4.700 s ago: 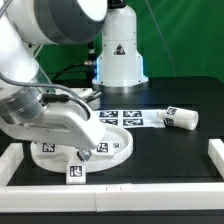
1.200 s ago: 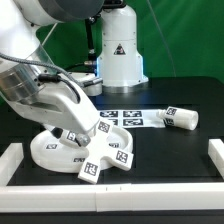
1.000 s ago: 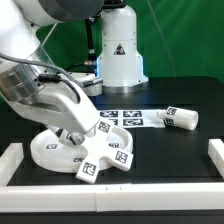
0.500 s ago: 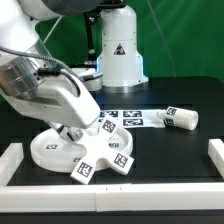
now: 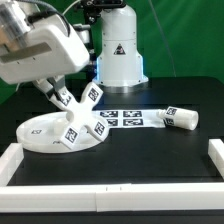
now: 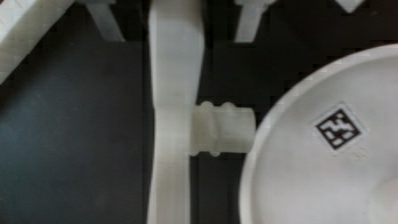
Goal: Assemble round table
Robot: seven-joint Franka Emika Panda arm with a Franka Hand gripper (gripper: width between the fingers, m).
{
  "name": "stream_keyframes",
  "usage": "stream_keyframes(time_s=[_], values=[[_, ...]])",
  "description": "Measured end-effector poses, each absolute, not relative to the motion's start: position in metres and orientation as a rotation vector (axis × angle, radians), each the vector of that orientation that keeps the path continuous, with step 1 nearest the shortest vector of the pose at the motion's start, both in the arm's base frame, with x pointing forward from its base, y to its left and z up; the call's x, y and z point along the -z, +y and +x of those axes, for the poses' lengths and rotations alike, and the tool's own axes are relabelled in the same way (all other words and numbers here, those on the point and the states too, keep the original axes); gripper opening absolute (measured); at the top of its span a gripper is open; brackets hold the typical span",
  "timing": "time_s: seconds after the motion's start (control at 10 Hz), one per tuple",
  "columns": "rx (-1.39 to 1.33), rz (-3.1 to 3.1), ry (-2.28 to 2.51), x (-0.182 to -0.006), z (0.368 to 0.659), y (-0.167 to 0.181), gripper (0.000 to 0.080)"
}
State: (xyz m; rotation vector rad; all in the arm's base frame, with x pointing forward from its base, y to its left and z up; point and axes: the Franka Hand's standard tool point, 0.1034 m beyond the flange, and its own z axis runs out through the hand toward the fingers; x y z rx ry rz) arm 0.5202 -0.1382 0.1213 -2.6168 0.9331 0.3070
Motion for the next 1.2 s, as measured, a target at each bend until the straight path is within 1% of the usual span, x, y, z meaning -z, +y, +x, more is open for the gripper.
stream_keyframes(time_s=[0.1,0.3,0.7,0.8,0.9,1.0,1.2], values=[[-0.312,-2.608,0.953,-0.12,0.511,-0.144,0.0112],[-0.368,-2.589,0.983,-0.111,0.498,-0.149,0.0112],[-0.398,-2.583,0.998,-0.108,0.499,-0.145,0.0113],[-0.414,-2.553,1.082,-0.111,0.501,-0.129,0.0113],[-0.422,-2.542,1.106,-0.118,0.497,-0.104,0.0113],[-0.427,-2.541,1.125,-0.12,0.491,-0.086,0.0113],[-0.458,-2.534,1.193,-0.109,0.477,-0.07,0.0113]])
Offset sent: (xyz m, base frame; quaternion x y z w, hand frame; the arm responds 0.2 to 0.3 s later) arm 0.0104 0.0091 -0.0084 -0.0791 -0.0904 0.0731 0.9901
